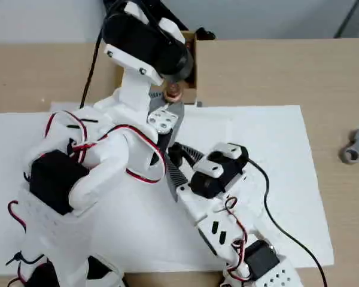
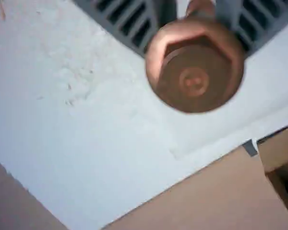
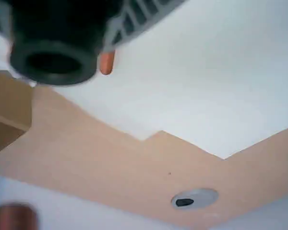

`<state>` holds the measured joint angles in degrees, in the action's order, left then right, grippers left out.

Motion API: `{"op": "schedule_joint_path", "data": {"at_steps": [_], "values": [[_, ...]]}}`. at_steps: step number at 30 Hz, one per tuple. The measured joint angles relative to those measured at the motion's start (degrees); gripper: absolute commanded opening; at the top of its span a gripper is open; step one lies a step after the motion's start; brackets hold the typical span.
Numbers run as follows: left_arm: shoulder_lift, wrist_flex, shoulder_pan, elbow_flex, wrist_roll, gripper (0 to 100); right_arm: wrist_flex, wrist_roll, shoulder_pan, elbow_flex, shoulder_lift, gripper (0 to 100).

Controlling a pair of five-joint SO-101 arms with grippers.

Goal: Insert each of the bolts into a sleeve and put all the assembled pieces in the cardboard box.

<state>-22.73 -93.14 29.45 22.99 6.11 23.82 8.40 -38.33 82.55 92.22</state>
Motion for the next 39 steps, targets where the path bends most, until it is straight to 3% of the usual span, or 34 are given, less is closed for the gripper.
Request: {"op": "schedule_joint_path", "data": {"at_steps": [17,39], "values": [[-0.35,-1.32,0.09,-2.81,8.09,1,0.00,0.00,0.00,0.00,0.00,0.2],[-0.35,-1.32,0.88,-7.47,9.32,1,-0.09,0.00,0.88,0.26,-0.09,0.2]]}}
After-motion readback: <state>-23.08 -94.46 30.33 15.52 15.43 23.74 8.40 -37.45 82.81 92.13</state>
